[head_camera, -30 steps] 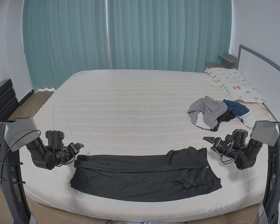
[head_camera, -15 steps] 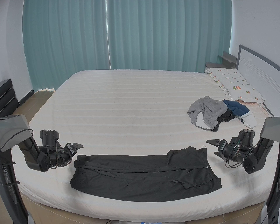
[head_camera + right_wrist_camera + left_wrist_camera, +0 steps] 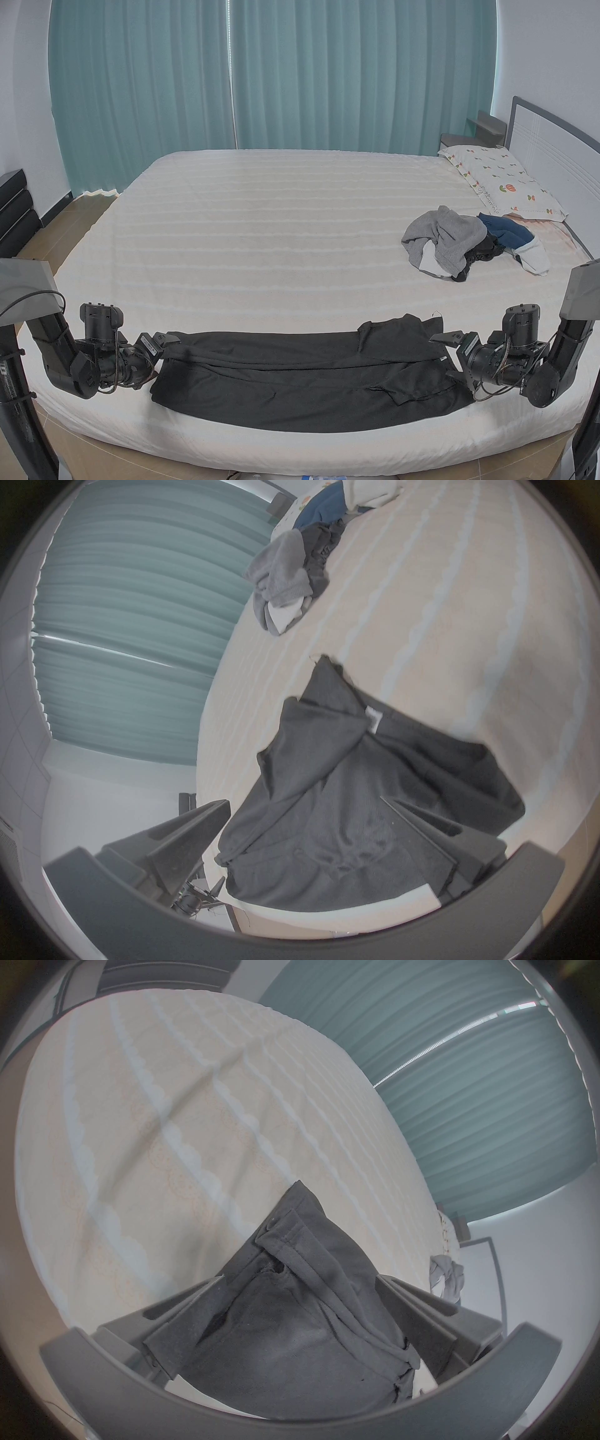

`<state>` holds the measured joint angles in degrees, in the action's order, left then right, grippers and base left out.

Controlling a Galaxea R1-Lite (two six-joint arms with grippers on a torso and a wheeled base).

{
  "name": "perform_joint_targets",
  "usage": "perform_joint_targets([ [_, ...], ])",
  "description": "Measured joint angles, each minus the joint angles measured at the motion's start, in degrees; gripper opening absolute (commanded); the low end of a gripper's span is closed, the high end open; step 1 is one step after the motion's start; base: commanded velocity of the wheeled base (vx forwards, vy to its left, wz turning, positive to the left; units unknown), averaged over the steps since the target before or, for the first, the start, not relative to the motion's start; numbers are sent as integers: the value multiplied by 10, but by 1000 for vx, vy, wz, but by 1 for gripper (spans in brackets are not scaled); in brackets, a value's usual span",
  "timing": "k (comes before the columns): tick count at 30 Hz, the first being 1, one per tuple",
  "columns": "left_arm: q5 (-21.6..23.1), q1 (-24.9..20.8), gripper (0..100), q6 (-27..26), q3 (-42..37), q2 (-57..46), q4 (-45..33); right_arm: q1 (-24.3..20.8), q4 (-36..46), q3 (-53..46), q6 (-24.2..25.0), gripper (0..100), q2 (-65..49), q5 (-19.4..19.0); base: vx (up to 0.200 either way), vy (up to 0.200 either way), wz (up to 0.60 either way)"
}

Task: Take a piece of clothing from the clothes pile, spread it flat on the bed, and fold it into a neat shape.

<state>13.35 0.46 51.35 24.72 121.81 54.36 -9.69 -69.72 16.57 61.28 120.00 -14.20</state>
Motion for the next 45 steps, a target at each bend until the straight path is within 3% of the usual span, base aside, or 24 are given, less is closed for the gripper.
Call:
perform_joint_targets([
  [14, 2, -2, 100, 11, -16, 0, 18, -79, -20, -20, 8, 100, 51, 101, 0, 0, 0],
  [37, 2, -2, 100, 11, -19, 0, 19, -97, -20, -38, 11, 100, 54, 106, -52, 0, 0],
  [45, 2, -2, 100, 11, -19, 0, 19, -98, -32, -18, 43, 100, 55, 107, 0, 0, 0],
])
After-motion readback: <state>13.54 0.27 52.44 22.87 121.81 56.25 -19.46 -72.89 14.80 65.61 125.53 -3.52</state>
